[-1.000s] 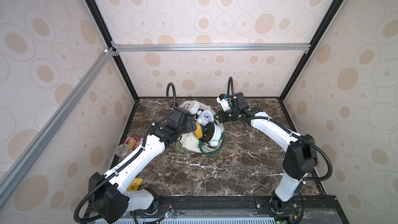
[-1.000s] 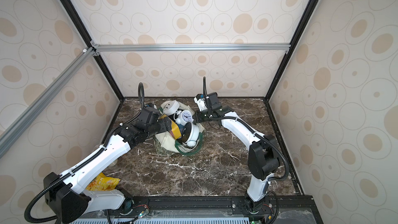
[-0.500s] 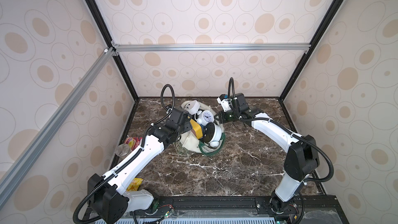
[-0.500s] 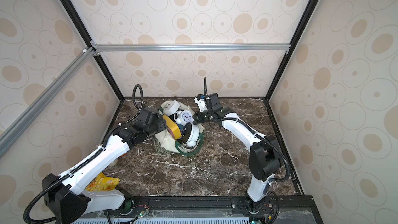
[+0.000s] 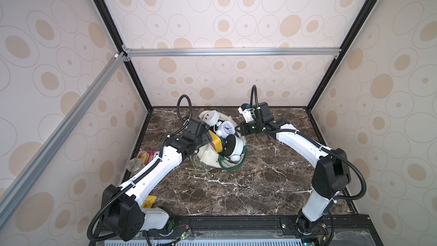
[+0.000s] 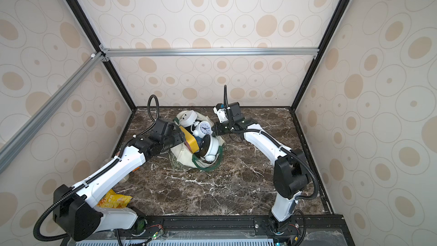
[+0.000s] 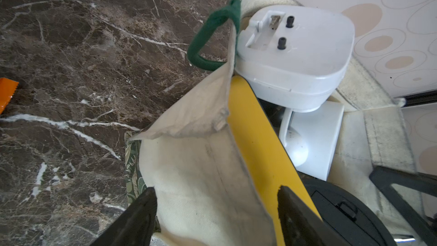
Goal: Put the alarm clock into the canvas bag
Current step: Adjust the canvas bag at the center of the board.
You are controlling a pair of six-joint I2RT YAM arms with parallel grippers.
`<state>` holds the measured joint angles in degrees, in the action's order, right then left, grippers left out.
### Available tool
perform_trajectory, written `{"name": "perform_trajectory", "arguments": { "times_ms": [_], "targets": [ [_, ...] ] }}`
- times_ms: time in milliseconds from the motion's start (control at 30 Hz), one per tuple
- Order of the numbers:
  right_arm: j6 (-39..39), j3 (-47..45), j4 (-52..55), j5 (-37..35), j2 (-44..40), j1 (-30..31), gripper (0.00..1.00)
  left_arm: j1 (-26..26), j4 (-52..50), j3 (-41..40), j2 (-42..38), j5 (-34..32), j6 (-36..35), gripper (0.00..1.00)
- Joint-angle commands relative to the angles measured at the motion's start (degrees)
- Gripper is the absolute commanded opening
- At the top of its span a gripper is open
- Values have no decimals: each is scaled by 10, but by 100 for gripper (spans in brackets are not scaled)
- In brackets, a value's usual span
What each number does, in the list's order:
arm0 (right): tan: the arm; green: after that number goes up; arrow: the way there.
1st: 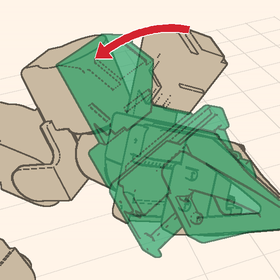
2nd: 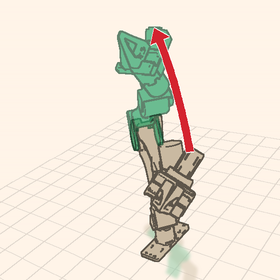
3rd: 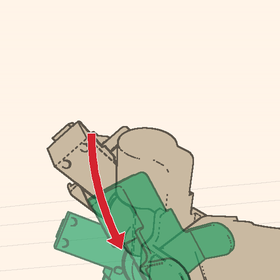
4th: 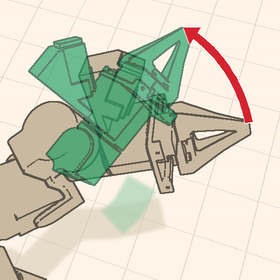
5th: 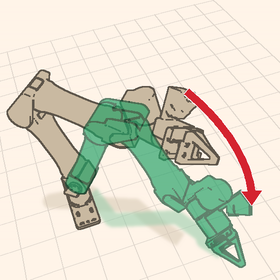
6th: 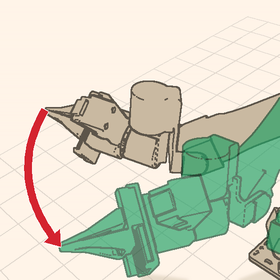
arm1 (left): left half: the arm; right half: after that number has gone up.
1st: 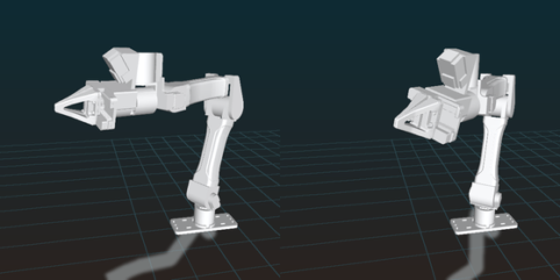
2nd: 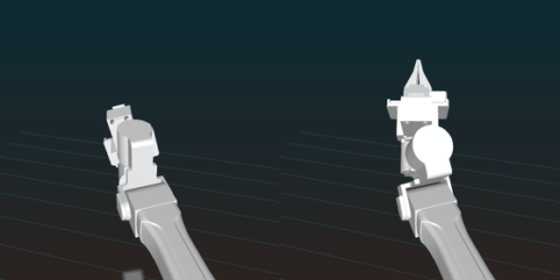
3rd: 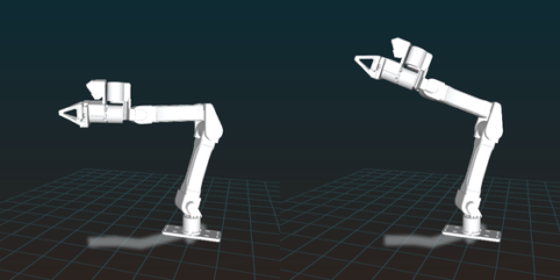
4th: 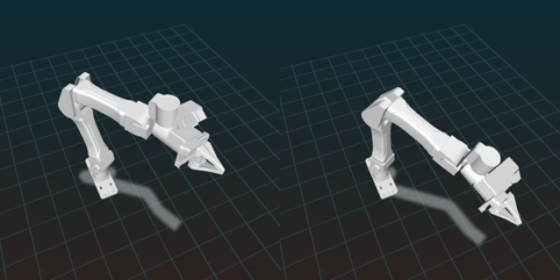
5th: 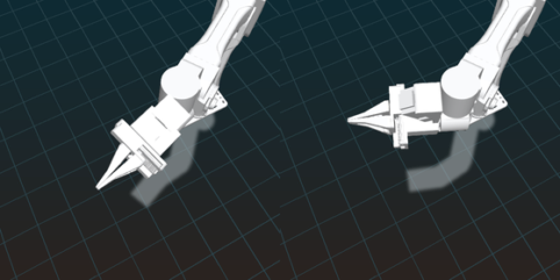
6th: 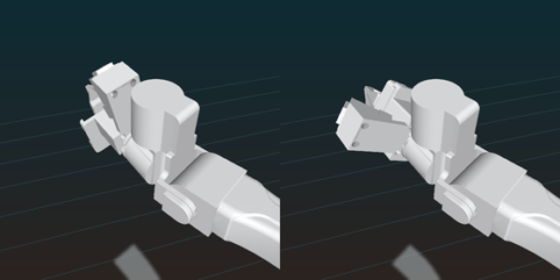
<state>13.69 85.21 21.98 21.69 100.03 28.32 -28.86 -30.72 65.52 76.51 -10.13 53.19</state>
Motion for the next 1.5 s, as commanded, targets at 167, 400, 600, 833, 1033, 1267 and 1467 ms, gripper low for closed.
{"name": "perform_trajectory", "arguments": {
  "times_ms": [167,400,600,833,1033,1267,1467],
  "targets": [
    [-8,15,2,8,-17,-5,1,3,10,-25,-16,5,24,51],
    [-16,63,28,14,20,-4,25,4,6,-65,-57,2,44,37],
    [-20,104,72,-1,56,5,30,5,-6,-61,-63,-6,35,21],
    [-32,94,108,-53,53,25,39,5,0,-74,-68,-8,28,0],
    [-24,97,113,-97,62,25,15,5,-2,-77,-79,-17,11,0],
    [-23,128,121,-158,53,16,0,15,-41,-27,-75,-59,-72,0],
    [-11,90,98,-207,-74,-45,0,70,-69,77,-79,-79,-147,0]
  ]
}}
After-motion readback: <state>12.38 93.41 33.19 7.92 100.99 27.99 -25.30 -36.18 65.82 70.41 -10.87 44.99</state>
